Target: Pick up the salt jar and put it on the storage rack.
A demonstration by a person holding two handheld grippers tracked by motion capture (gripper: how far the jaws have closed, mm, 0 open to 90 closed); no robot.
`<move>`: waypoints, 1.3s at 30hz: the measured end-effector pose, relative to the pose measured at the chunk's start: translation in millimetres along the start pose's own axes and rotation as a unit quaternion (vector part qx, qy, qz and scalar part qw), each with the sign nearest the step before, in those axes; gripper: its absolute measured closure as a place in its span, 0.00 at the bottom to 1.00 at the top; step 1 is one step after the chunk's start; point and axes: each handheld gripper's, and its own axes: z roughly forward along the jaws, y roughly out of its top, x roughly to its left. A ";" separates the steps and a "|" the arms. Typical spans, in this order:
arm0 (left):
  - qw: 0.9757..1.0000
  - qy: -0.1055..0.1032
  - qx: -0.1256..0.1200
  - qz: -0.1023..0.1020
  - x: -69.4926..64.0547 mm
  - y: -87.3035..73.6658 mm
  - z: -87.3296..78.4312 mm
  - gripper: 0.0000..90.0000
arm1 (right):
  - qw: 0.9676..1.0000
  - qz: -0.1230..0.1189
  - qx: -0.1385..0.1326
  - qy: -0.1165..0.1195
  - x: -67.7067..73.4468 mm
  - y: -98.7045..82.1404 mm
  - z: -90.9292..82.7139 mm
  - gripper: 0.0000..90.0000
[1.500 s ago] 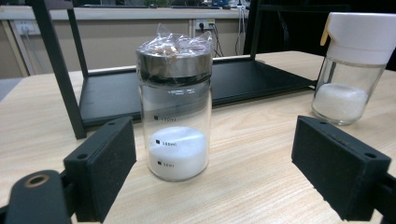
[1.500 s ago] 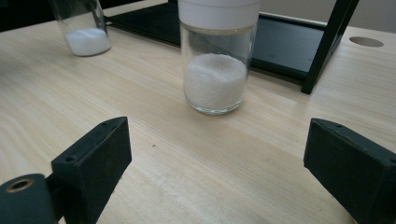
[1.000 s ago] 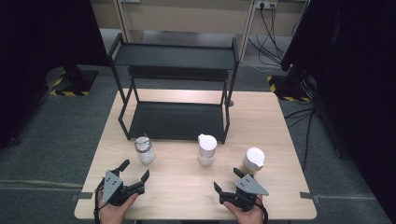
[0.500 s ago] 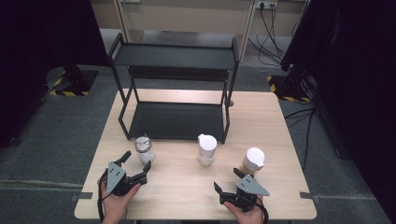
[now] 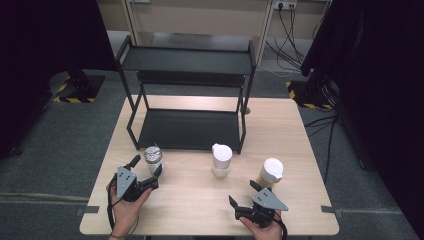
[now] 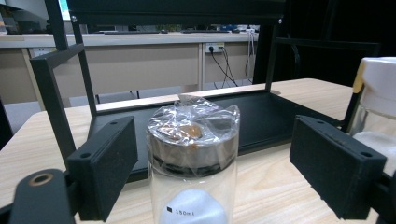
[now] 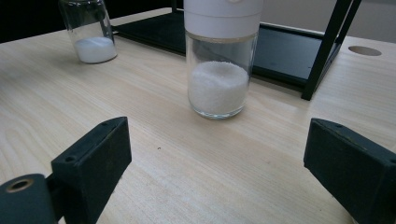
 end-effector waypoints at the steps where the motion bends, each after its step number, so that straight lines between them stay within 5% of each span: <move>1: 1.000 -0.001 0.001 0.001 0.5 -0.5 1.5 0.17 | 1.000 0.001 0.000 0.000 -0.1 0.0 0.0 0.09; 25: 0.999 0.009 0.012 0.031 7.5 -6.0 28.8 0.36 | 1.000 0.005 0.000 0.004 -1.2 0.0 -0.1 0.09; 39: 1.000 -0.001 0.015 0.027 10.5 -4.5 29.1 0.39 | 1.000 0.007 0.001 0.005 -1.8 0.0 -0.1 0.09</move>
